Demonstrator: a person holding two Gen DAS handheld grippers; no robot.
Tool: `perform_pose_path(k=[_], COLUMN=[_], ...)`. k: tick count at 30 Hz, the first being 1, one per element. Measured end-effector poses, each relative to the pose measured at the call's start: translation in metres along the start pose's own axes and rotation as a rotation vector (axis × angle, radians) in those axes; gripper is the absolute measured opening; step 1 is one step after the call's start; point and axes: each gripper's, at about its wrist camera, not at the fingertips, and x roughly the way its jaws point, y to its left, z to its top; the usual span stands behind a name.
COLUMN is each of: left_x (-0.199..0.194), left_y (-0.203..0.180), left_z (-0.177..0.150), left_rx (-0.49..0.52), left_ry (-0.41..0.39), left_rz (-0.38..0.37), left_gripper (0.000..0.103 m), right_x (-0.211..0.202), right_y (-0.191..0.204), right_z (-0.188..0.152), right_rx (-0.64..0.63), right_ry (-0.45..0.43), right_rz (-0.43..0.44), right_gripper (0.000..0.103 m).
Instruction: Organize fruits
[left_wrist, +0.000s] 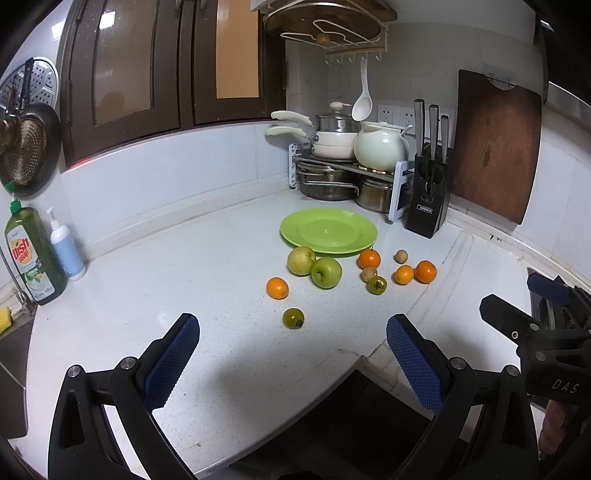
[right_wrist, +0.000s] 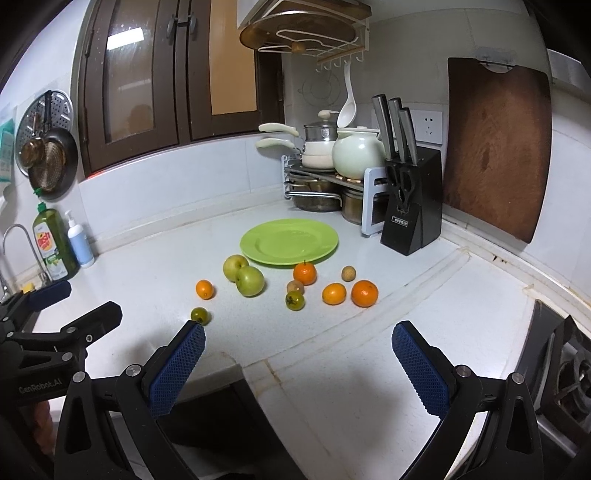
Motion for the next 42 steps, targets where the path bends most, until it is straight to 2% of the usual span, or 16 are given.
perform_pose_path(k=[11,19,27,42], left_x=[0.031,0.069,0.117,0.18], left_y=[0.001,0.002,0.005,0.004], left_z=[0.001,-0.003,-0.011,-0.016], left_rx=[0.002,0.003,-0.03,-0.014], left_ry=[0.047,0.11,0.205,0.31], left_rz=[-0.01,-0.011,-0.015,-0.017], left_gripper=[0.103,0.088,0.074,0.057], right_x=[0.029,0.069,0.117,0.194], right_y=[0.003,0.006,0.01,0.005], right_z=[0.0,0.001,0.001,0.002], right_rx=[-0.012,-0.041,-0.095,-0.079], right_ry=[0.05,0.108,0.165,0.276], right_rz=[0.015,0.042,0.048,0.082], right_gripper=[0.102,0.101,0.088,0.069])
